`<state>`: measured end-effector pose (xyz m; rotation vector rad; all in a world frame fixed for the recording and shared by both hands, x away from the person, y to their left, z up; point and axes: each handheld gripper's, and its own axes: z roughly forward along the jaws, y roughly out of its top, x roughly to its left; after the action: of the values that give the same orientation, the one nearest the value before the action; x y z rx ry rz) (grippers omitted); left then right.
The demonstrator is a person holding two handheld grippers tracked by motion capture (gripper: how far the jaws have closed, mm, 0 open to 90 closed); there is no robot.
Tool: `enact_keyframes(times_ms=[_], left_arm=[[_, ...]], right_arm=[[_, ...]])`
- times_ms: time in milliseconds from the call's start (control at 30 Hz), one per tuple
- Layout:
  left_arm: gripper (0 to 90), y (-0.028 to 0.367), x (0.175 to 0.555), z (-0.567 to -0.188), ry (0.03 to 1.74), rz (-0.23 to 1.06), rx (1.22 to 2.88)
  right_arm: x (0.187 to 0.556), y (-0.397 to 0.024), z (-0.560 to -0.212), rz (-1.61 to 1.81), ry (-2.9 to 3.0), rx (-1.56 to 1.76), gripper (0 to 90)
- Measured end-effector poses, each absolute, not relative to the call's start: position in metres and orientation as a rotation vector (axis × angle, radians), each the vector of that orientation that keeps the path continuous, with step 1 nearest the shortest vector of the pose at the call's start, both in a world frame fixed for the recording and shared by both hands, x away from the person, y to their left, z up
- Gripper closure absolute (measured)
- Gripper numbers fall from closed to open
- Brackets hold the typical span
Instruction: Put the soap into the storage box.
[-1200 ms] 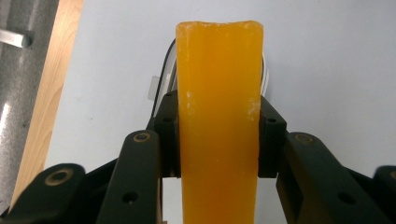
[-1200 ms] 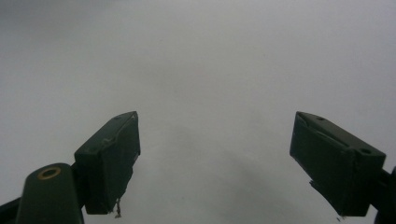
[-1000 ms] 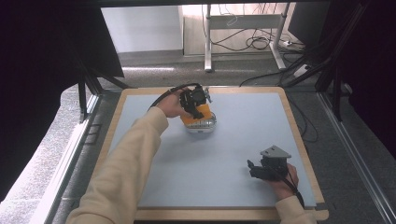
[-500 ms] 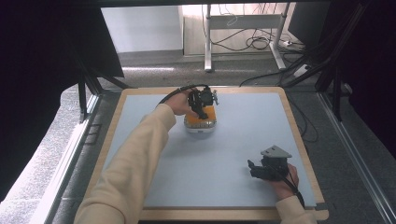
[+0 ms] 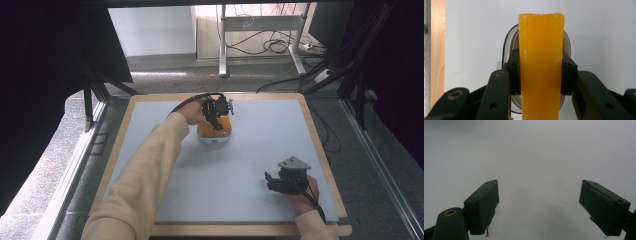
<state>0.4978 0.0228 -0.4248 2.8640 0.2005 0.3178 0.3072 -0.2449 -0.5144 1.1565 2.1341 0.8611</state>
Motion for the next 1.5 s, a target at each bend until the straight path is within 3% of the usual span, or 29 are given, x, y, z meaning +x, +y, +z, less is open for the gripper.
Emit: enact_keyframes(times_ms=[467,833,1167,1500], left_arm=[[61.5,0.027,0.502,-0.427,0.241,0.317,2.831],[35.9,0.039,0.495,-0.402,0.333,0.46,2.673],[30.5,0.074,0.467,-0.393,0.515,0.423,2.514],[28.6,0.116,0.413,-0.41,0.597,0.43,2.415]], right_arm=[[0.307,-0.245,-0.515,0.859,2.137,1.158,16.5],[0.307,-0.244,-0.515,0.861,2.14,1.156,16.4],[0.307,-0.243,-0.516,0.855,2.137,1.154,16.4],[0.305,-0.242,-0.515,0.85,2.133,1.149,16.4]])
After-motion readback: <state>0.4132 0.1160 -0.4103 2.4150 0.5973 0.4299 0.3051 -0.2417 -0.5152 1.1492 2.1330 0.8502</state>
